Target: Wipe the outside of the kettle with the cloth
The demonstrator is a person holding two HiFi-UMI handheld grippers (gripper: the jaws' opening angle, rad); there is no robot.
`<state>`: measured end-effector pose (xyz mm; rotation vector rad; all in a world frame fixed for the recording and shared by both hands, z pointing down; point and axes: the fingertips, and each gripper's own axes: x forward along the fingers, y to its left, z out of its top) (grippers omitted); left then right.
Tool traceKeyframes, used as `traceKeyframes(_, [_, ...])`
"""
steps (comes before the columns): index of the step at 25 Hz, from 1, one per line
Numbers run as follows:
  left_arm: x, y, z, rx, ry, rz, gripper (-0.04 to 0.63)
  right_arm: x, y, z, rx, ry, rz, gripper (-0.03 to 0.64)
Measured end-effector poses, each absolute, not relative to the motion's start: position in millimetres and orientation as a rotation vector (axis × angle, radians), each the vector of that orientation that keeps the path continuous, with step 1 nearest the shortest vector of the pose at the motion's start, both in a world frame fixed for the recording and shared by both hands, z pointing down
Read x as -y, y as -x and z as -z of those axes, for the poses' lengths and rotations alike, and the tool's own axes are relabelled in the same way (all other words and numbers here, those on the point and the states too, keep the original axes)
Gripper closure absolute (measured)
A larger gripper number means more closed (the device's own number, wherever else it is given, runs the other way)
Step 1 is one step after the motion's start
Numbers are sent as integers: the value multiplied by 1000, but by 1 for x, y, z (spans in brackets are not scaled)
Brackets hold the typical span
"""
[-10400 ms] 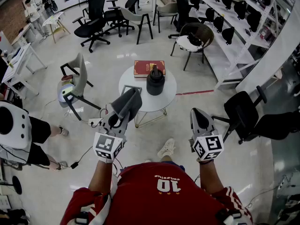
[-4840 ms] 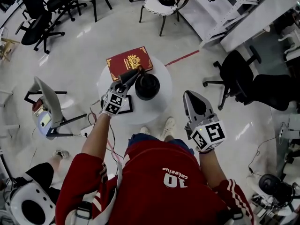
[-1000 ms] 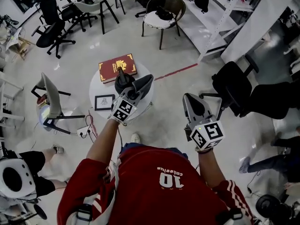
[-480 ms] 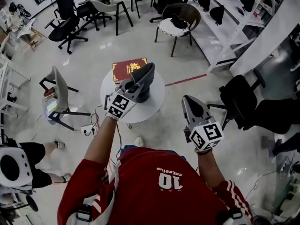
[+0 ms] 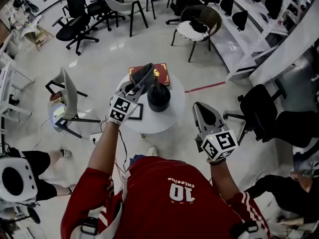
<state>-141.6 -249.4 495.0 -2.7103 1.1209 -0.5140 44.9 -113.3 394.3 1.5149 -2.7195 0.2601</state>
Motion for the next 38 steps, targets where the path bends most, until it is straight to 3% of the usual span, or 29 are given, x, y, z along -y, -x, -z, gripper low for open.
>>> traceKeyframes(12, [289, 180, -558, -1067, 2780, 632, 548, 139, -9, -406, 2632, -1611, -287, 600])
traceKeyframes(38, [327, 170, -729, -1009, 3016, 910, 548, 165, -18, -443, 2437, -1755, -368, 600])
